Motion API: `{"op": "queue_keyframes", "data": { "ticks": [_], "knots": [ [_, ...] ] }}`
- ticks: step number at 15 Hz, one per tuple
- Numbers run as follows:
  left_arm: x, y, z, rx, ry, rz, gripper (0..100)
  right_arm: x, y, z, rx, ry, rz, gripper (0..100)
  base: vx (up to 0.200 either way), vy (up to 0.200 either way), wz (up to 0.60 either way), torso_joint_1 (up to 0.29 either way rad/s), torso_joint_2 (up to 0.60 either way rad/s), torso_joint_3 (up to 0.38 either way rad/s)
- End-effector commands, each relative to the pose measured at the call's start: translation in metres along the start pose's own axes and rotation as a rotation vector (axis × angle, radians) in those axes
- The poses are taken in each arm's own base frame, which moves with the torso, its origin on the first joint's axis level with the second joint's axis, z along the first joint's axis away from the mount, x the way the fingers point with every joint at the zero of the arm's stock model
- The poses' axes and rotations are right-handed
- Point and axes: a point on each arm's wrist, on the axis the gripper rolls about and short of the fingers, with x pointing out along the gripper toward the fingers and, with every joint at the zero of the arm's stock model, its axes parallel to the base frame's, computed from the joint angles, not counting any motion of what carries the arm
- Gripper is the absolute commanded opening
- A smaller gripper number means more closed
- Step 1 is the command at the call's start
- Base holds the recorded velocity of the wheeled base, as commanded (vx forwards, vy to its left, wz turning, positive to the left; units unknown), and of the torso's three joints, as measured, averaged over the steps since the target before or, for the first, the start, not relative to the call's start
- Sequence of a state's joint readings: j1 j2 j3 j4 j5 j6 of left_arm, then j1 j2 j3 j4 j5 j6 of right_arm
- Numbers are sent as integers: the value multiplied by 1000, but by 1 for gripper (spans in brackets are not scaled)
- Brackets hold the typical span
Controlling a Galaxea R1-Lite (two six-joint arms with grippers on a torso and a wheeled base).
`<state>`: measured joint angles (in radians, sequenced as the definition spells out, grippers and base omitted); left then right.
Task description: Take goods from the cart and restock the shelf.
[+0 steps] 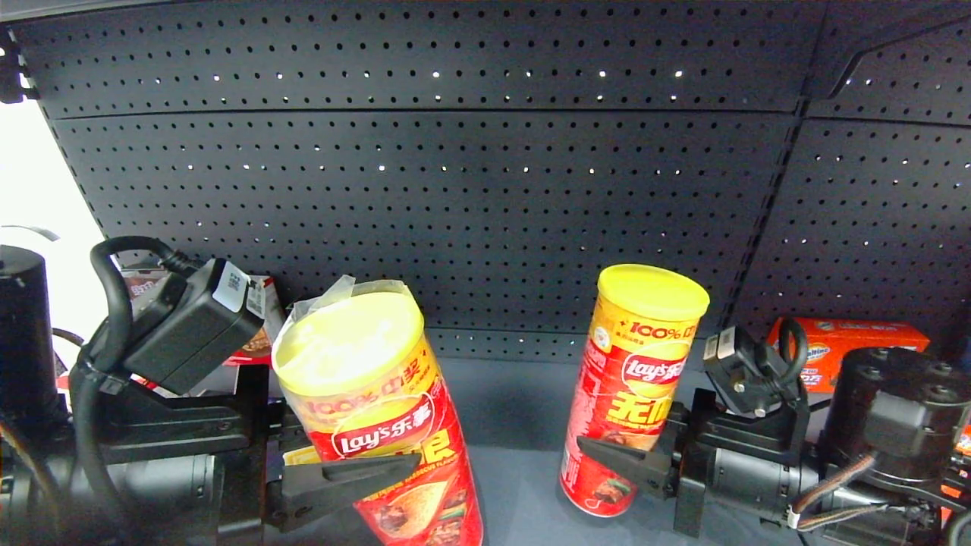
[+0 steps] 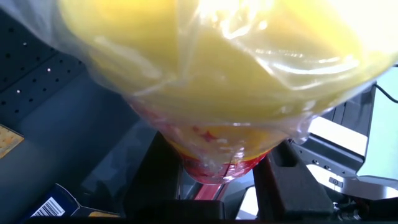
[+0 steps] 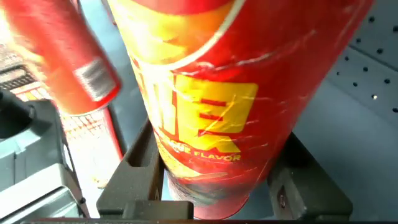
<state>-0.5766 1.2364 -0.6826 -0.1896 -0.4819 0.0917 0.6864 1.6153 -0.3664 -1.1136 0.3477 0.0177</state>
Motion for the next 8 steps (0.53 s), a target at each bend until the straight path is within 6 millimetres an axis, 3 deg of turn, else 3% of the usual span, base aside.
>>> {"op": "queue_keyframes", "data": {
  "ticks": [1, 8],
  "knots": [
    [1, 0, 0, -1, 2, 0, 0, -4, 3, -12, 8, 28, 7, 0, 0, 0, 0, 0, 0, 0],
    [2, 1, -2, -5, 10, 11, 0, 3, 1, -30, 15, 61, 6, 0, 0, 0, 0, 0, 0, 0]
  ]
}}
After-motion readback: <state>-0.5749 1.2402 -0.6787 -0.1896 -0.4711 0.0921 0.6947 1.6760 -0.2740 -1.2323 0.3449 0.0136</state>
